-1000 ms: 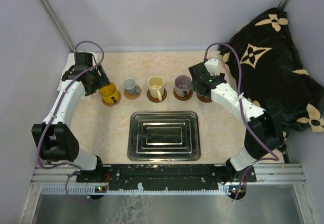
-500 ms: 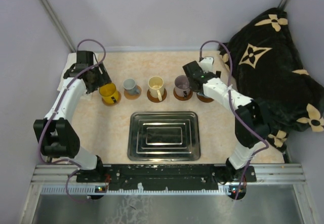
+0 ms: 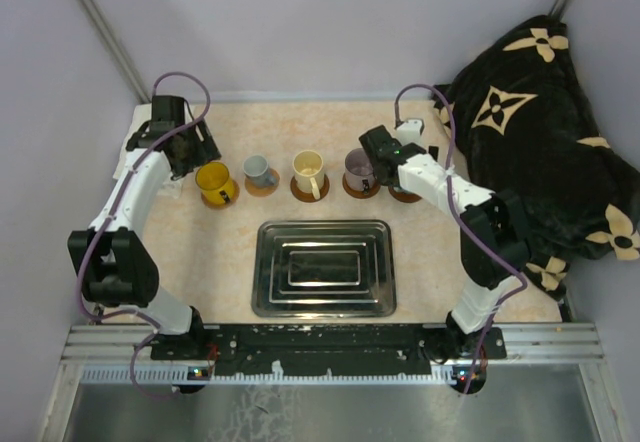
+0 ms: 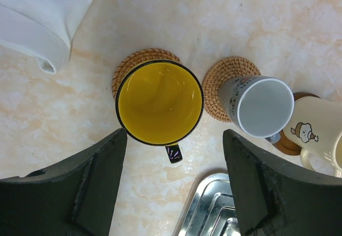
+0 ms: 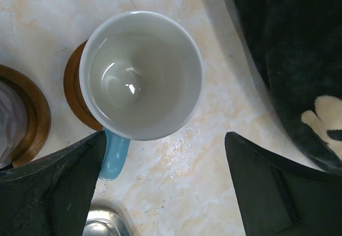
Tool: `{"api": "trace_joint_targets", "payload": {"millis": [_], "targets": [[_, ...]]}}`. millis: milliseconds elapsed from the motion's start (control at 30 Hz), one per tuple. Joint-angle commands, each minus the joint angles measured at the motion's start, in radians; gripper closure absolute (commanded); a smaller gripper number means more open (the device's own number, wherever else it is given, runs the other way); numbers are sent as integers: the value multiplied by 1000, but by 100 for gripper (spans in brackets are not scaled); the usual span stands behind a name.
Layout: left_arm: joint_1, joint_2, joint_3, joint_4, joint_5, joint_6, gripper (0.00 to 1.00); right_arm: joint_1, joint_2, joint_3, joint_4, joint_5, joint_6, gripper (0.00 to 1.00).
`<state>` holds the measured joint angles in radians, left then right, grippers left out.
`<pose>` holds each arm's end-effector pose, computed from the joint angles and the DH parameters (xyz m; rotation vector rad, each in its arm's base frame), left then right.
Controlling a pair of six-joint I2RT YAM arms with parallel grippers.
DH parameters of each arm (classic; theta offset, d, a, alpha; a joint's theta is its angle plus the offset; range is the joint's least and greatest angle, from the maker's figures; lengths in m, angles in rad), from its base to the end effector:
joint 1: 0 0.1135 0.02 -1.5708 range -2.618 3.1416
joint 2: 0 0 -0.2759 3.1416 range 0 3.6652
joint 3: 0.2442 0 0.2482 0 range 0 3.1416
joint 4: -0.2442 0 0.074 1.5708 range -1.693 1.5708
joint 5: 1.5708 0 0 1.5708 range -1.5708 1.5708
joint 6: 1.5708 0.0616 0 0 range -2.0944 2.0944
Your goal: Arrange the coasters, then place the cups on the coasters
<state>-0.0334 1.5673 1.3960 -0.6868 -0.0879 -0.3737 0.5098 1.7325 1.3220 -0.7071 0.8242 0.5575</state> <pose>0.3551 -0.0065 0.3051 -0.4498 2.3839 -0.0781 0.3362 0.1362 0.2406 0.2847 2.2784 -0.5919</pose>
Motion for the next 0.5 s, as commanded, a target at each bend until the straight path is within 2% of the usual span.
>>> {"api": "trace_joint_targets", "payload": {"millis": [0,467], "targets": [[-6,15,41,18,18,13,21,16,-69,-21,-21,61,34,7],[-6,40,64,20,36,15,22,16,-158,-124,-41,52,20,8]]}}
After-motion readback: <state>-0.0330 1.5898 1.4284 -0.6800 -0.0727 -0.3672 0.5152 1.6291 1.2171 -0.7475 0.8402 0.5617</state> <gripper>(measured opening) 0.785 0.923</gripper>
